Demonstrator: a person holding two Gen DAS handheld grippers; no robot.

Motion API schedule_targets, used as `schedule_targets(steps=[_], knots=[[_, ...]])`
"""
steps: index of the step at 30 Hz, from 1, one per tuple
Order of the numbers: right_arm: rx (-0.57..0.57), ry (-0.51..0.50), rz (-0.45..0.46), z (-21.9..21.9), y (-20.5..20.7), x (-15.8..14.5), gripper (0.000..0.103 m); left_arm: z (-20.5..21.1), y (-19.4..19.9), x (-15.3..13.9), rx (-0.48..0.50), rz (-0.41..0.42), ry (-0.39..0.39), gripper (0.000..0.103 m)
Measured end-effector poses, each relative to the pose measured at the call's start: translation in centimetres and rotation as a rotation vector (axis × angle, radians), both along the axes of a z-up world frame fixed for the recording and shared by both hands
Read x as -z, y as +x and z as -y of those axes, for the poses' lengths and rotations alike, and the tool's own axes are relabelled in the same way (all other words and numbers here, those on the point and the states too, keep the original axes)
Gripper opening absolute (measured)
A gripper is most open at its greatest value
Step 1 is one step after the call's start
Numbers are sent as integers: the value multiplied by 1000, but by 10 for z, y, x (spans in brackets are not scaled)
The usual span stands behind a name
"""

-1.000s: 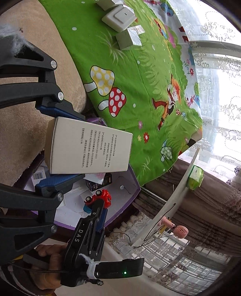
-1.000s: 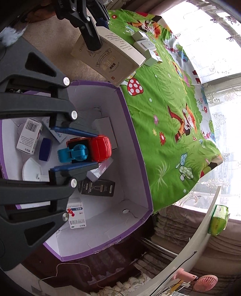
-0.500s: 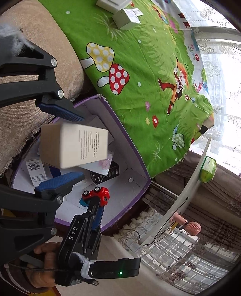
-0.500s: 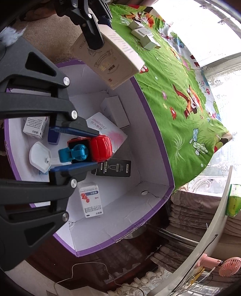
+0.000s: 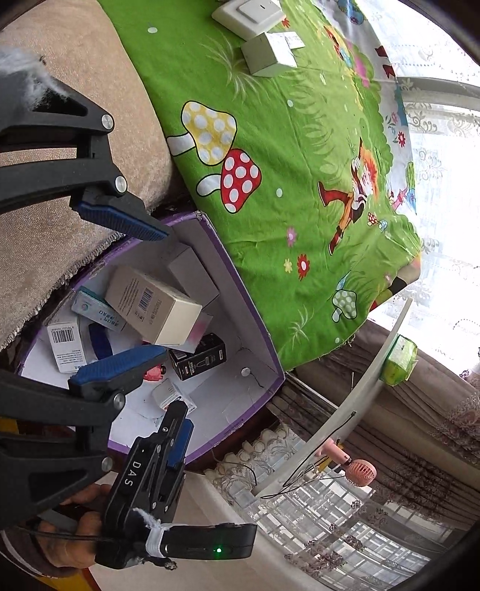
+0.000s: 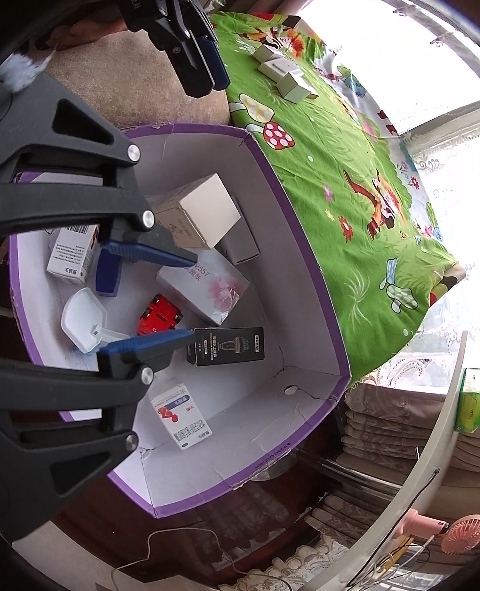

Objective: Organize rigid objects
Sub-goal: 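Lower both items into the storage box and open both grippers, then withdraw both open grippers from the storage box back over the bed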

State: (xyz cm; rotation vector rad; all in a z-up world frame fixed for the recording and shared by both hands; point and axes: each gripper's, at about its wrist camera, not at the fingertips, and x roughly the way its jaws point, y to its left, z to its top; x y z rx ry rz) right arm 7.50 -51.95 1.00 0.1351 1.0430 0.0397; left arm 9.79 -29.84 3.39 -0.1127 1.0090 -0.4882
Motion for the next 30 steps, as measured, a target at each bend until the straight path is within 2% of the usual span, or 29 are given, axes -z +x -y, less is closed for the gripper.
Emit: schedule_targets(steps=[4, 9, 10, 12, 16, 19, 24, 30], knots=[[-22, -17, 1, -9, 2, -2, 39, -5, 0, -2, -16, 8, -2, 60], [-59, 13, 15, -23, 3, -7, 40, -25, 0, -5, -64, 13, -40, 60], [-60, 28, 17, -25, 4, -7, 41, -29, 1, -5, -77, 14, -43, 60], [-65, 47, 24, -31, 7, -10, 50, -39, 2, -6, -106, 16, -45, 60], [-108, 47, 35, -53, 11, -15, 53, -59, 3, -9, -153, 27, -52, 60], [-138, 48, 36, -70, 16, -17, 53, -77, 4, -11, -194, 32, -58, 60], [-186, 42, 46, -99, 23, -21, 59, -114, 4, -11, -267, 38, -62, 60], [-213, 43, 65, -130, 34, -25, 60, -160, 3, -8, -369, 42, -58, 60]])
